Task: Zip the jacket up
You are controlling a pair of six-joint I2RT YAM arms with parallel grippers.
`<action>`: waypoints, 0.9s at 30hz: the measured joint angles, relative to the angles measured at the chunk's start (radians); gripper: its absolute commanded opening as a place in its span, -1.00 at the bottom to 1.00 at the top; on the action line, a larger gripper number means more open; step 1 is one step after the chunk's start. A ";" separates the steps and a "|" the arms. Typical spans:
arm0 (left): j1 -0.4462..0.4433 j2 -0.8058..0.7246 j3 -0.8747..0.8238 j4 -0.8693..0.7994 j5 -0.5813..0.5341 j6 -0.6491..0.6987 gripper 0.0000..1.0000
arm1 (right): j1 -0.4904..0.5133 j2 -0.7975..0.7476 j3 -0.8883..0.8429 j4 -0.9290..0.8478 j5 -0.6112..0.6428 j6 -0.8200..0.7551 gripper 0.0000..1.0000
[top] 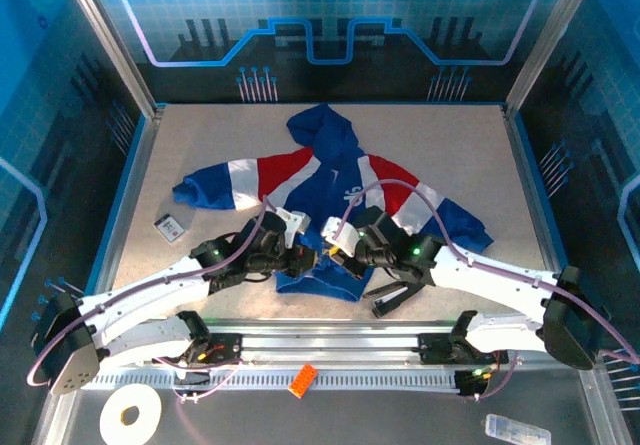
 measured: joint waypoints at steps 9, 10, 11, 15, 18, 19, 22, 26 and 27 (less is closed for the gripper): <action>-0.001 -0.031 0.000 -0.037 -0.011 0.006 -1.00 | 0.000 0.019 0.011 0.001 0.024 0.000 -1.00; -0.001 -0.035 0.000 -0.042 -0.014 0.006 -1.00 | 0.000 0.021 0.013 0.002 0.026 0.001 -1.00; -0.001 -0.042 0.000 -0.050 -0.015 0.006 -1.00 | 0.000 0.023 0.014 0.002 0.028 0.002 -1.00; -0.002 -0.064 0.000 -0.058 -0.024 0.006 -1.00 | -0.001 0.025 0.016 0.021 0.033 0.010 -1.00; -0.003 -0.074 0.000 -0.072 -0.026 0.005 -1.00 | -0.003 0.034 0.022 0.026 0.047 0.016 -1.00; -0.004 -0.076 0.000 -0.076 -0.030 0.005 -1.00 | -0.004 0.038 0.024 0.028 0.047 0.017 -1.00; -0.005 -0.082 -0.001 -0.086 -0.034 0.005 -1.00 | -0.008 0.053 0.030 0.031 0.050 0.022 -1.00; -0.006 -0.093 -0.001 -0.104 -0.041 0.003 -1.00 | -0.008 0.075 0.045 0.037 0.051 0.024 -1.00; -0.006 -0.095 -0.001 -0.107 -0.042 0.002 -1.00 | -0.008 0.082 0.050 0.038 0.051 0.024 -1.00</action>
